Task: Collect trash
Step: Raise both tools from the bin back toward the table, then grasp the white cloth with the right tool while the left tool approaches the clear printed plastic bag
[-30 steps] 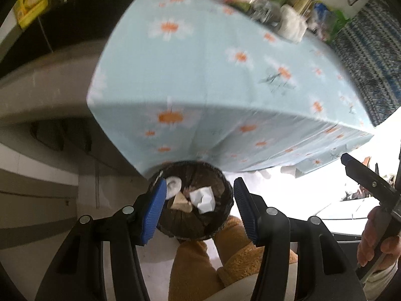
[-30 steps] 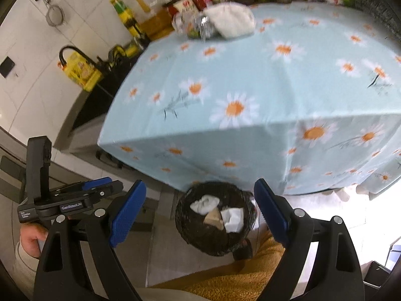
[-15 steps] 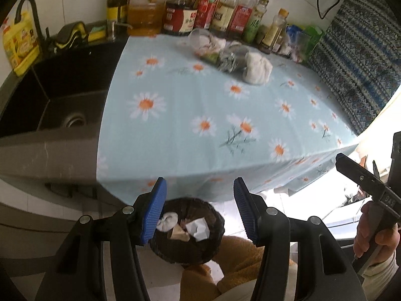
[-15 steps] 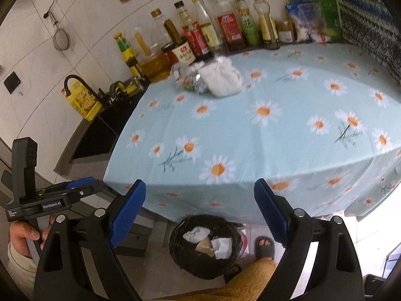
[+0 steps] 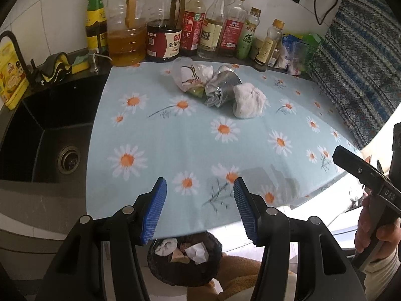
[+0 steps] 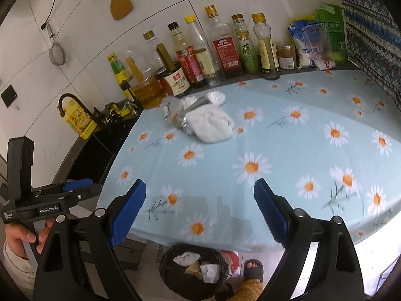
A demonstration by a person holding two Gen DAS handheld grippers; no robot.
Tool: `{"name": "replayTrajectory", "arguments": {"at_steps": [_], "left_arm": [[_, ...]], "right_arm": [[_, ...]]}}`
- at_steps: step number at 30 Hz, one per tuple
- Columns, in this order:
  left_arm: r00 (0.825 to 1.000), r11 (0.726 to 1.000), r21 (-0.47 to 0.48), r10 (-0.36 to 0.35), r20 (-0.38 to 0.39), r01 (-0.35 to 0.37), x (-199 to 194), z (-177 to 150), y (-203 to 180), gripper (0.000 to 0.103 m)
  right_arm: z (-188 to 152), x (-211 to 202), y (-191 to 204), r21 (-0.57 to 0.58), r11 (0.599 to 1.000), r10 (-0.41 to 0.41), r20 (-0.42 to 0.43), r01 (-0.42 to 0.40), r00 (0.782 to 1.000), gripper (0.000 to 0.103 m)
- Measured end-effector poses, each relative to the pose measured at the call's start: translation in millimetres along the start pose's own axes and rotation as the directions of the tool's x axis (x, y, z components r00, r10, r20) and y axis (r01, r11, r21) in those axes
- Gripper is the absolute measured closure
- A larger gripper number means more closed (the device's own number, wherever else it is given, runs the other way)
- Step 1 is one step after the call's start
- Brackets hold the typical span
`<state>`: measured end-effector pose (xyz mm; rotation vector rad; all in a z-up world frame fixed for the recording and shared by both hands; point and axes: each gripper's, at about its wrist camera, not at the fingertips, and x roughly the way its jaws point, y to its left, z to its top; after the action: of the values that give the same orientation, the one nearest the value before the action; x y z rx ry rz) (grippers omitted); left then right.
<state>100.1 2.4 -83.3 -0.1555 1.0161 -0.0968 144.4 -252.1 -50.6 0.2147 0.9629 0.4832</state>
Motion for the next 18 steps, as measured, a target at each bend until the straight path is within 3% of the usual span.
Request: {"name": "replayTrajectory", "arguments": {"at_steps": [6, 18], "left_arm": [[1.0, 1.0, -0.004, 0.02, -0.005, -0.02, 19, 27, -12, 0.049], [0.995, 0.996, -0.032, 0.078, -0.06, -0.08, 65, 72, -21, 0.049]], "right_arm": [[27, 21, -23, -0.005, 1.0, 0.005, -0.013, -0.005, 1.0, 0.016], [68, 96, -56, -0.033, 0.997, 0.06, -0.118, -0.064, 0.991, 0.016]]}}
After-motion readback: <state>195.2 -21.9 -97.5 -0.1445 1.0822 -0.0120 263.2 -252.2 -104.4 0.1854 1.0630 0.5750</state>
